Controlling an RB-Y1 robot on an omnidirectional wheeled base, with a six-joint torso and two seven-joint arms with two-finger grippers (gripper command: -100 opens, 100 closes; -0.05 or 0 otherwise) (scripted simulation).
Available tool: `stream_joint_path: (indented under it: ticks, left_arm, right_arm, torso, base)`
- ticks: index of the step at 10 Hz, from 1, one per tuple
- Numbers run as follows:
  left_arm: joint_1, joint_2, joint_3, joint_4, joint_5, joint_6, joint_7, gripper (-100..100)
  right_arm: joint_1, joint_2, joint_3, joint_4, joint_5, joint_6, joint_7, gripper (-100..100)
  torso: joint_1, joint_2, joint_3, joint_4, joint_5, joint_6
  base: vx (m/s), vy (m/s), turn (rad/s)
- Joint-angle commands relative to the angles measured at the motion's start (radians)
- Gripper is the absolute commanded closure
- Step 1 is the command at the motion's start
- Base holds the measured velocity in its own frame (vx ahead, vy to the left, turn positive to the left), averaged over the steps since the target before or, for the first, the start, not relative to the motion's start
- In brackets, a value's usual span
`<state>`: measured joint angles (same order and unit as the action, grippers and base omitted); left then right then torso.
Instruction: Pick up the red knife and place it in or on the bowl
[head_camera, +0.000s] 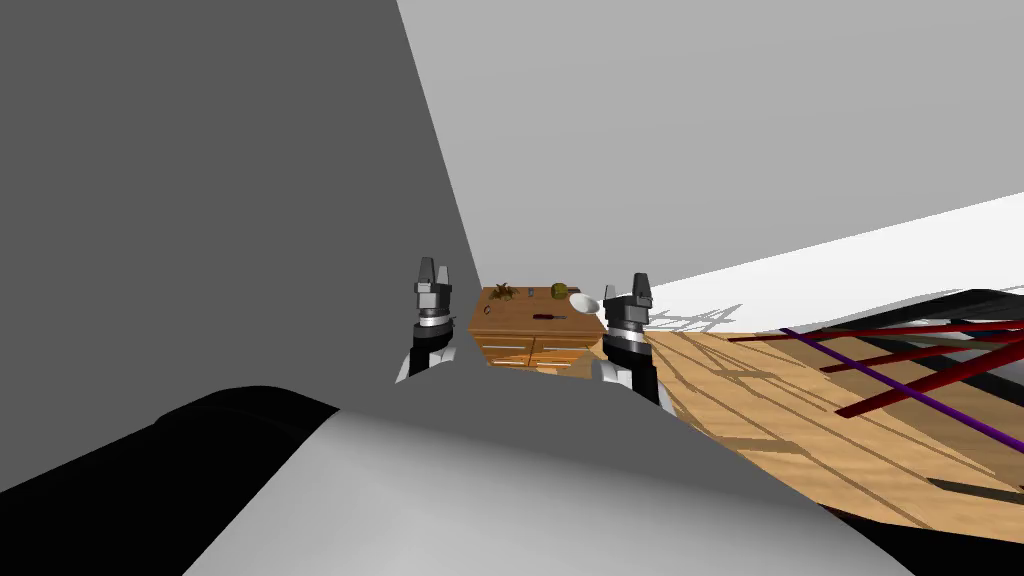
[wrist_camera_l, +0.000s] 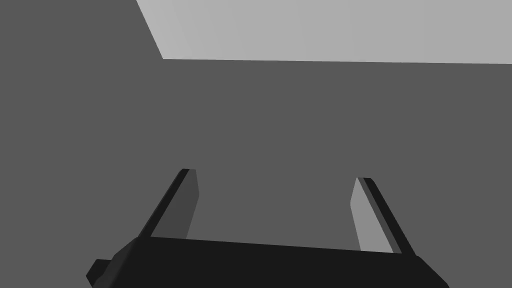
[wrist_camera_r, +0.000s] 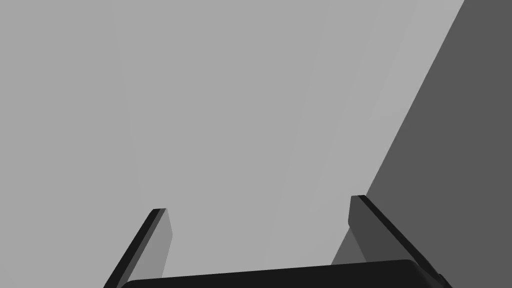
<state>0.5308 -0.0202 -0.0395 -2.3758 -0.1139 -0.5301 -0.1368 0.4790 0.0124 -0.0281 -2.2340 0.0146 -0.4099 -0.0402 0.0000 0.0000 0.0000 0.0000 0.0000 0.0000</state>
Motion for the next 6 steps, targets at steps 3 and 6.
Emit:
stream_joint_path:
  ticks: [3,6]
  left_arm:
    - [0.000,0.000,0.000,0.000,0.000,0.000,0.000,0]
    - [0.000,0.000,0.000,0.000,0.000,0.000,0.000,0]
  right_arm:
    - [0.019,-0.094,0.015,0.018,0.017,-0.017,-0.004,-100]
    - [0.038,-0.166,0.028,0.040,0.036,-0.033,-0.008,-100]
  torso:
    - [-0.004,0.004,0.002,0.001,-0.001,0.000]
    - [-0.008,0.011,0.007,0.002,-0.002,0.000]
  base:
    - [-0.075,-0.049,0.158]
    - [-0.149,-0.091,0.191]
